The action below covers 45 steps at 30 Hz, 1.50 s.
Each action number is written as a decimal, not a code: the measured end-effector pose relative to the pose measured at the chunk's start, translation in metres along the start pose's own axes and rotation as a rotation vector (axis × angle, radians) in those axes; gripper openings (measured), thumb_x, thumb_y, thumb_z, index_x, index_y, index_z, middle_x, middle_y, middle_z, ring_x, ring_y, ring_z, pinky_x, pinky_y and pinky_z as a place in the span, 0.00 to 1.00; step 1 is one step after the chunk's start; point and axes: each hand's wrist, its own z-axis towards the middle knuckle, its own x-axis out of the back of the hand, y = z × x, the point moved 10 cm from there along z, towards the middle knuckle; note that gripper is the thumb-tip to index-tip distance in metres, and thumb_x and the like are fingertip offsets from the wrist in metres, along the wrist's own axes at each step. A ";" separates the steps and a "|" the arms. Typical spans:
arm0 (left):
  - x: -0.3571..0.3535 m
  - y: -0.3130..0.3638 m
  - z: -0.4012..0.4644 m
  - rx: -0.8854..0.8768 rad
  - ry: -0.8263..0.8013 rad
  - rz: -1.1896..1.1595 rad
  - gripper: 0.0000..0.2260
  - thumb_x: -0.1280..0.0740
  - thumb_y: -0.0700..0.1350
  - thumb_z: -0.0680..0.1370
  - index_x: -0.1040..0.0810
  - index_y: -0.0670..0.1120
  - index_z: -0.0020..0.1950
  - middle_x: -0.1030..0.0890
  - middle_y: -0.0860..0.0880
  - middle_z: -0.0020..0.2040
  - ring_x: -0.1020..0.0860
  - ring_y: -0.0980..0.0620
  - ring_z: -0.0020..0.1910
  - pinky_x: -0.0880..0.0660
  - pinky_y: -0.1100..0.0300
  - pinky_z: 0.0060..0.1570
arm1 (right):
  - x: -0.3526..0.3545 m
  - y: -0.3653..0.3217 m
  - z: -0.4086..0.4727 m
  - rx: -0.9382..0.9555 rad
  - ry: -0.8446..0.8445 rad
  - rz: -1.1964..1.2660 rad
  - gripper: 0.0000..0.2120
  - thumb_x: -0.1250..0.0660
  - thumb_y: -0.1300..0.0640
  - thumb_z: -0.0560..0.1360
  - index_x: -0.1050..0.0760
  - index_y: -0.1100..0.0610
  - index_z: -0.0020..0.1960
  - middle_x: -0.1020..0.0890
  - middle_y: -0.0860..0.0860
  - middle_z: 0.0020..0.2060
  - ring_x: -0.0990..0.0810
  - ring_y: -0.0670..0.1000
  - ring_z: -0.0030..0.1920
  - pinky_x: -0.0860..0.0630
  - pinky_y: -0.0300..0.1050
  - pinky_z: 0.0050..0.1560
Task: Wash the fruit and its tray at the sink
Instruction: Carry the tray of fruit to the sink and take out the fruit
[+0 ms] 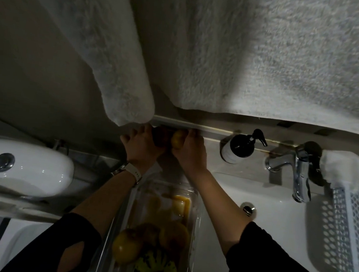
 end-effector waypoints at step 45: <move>0.001 -0.022 -0.223 -0.740 -0.475 0.335 0.26 0.35 0.61 0.71 0.26 0.56 0.68 0.22 0.52 0.54 0.25 0.46 0.53 0.35 0.49 0.49 | -0.038 0.007 -0.206 0.771 -0.648 -0.559 0.34 0.31 0.50 0.72 0.40 0.51 0.74 0.34 0.52 0.70 0.37 0.55 0.70 0.39 0.52 0.68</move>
